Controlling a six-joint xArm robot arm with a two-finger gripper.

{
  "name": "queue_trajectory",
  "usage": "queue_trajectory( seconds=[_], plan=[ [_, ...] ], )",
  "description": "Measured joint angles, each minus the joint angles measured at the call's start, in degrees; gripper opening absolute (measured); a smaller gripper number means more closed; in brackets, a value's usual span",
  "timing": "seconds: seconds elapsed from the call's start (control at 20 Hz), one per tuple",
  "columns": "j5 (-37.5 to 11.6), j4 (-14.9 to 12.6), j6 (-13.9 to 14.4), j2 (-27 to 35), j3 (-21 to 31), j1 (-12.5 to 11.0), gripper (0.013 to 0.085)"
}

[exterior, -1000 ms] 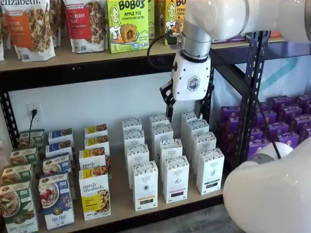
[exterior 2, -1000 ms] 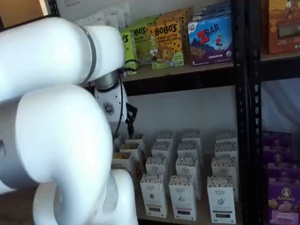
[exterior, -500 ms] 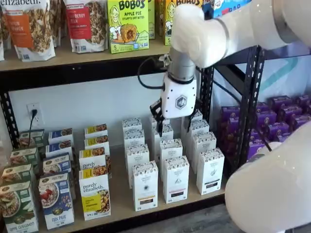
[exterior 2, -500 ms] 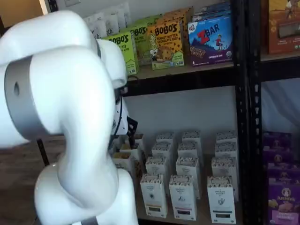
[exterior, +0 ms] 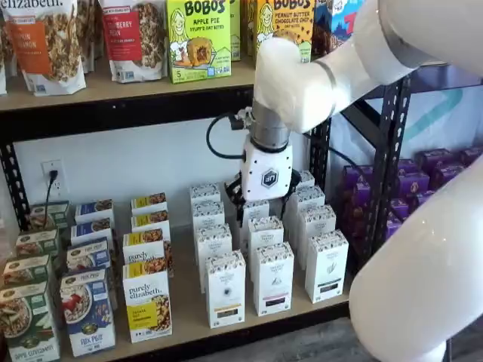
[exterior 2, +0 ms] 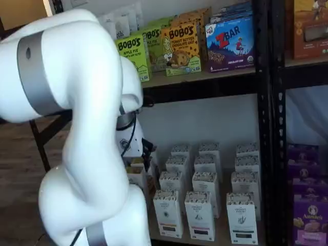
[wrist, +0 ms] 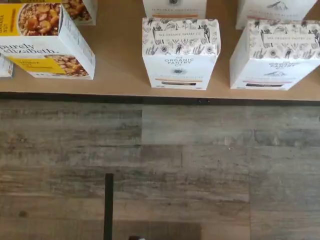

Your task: Pick up the white box with a yellow strip in the middle, on the bottom shelf, the fourth box from the left

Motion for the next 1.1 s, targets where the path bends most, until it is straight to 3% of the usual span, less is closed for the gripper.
queue_trajectory(
  seconds=[0.25, 0.35, 0.6, 1.1],
  plan=[
    [-3.67, -1.88, 1.0, 3.83, -0.06, -0.54, 0.085],
    [-4.27, 1.76, -2.26, 5.89, -0.53, -1.02, 0.085],
    [-8.22, 2.32, -3.29, 10.15, -0.85, -1.58, 0.085],
    [-12.21, -0.25, -1.56, 15.63, -2.03, -2.02, 0.085]
  ],
)
